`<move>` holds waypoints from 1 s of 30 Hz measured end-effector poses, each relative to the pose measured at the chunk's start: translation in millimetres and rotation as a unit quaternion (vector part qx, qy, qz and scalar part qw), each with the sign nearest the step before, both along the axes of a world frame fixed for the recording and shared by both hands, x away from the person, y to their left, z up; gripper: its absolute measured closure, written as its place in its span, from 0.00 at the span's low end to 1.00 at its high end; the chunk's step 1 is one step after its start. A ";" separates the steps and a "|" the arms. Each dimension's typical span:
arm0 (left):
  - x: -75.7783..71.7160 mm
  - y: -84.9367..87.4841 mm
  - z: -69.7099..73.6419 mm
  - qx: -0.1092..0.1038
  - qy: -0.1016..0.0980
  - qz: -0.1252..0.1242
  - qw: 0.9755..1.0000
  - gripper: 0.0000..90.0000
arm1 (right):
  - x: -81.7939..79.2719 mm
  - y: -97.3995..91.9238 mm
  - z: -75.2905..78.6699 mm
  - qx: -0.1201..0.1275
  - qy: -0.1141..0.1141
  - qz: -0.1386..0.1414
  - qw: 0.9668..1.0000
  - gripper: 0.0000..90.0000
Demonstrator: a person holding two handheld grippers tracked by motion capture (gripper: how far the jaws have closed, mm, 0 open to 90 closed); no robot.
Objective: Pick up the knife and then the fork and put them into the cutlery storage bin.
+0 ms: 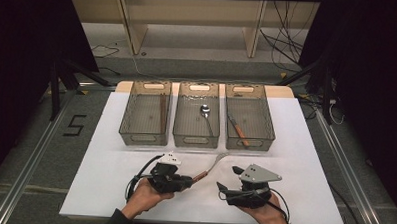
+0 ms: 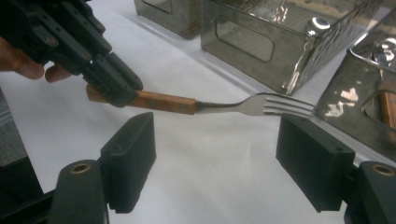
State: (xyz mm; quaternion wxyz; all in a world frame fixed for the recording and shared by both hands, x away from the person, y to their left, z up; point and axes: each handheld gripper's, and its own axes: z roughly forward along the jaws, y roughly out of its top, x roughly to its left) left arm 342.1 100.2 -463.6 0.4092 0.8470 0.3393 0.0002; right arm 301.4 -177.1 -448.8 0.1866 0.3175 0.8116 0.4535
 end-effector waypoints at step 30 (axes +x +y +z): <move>-18.3 -8.6 28.5 0.018 0.007 -0.084 0.996 0.90 | -31.6 49.8 -23.9 -0.246 -0.216 0.078 0.942 0.41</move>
